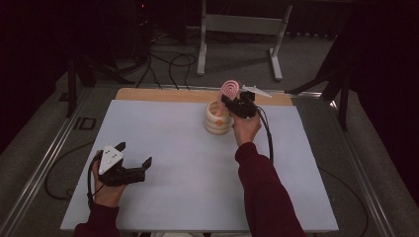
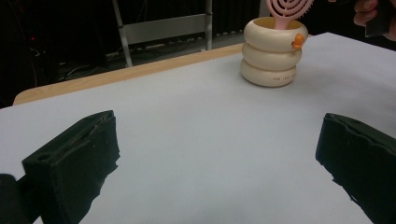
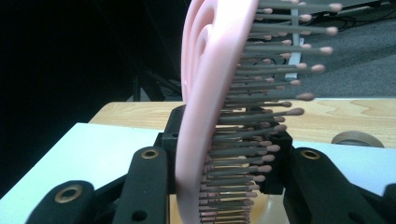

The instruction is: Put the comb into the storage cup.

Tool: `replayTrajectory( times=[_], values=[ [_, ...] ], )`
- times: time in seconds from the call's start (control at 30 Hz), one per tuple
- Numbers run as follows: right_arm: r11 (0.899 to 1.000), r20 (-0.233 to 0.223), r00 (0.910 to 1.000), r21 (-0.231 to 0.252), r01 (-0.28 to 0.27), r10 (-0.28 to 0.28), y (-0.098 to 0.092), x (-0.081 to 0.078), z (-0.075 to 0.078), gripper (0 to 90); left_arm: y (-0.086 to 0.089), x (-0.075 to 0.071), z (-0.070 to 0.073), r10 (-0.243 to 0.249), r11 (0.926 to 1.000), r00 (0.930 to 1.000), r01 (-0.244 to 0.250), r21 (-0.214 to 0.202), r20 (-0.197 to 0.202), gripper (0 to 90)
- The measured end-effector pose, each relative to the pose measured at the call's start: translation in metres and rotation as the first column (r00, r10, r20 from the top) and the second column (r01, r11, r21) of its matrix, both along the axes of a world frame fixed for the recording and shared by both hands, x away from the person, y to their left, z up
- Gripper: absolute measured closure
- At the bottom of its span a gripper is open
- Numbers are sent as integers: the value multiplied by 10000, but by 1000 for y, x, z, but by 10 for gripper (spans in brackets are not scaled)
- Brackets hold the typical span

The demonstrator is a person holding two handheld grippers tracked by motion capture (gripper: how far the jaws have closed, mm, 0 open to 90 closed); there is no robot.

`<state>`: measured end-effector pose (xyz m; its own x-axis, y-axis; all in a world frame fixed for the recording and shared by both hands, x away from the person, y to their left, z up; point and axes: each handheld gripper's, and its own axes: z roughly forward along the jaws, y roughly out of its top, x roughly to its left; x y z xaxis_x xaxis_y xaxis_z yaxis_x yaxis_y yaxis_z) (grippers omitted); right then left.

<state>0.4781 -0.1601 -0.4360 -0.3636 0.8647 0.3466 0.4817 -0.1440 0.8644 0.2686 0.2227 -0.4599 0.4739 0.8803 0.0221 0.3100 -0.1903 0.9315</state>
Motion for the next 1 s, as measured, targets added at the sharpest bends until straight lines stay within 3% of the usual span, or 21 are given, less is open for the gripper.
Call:
replayTrajectory(
  times=[0.47,1.0],
  values=[
    [10000,-32,10000,19,61,-61,-8,0,-3,622,-1,0,-1,-25,10000,10000,25,-2,-32,1],
    [9946,64,9989,-918,477,-473,-11,0,-4,585,0,0,0,-18,10000,10000,18,-7,-22,1]
  ],
)
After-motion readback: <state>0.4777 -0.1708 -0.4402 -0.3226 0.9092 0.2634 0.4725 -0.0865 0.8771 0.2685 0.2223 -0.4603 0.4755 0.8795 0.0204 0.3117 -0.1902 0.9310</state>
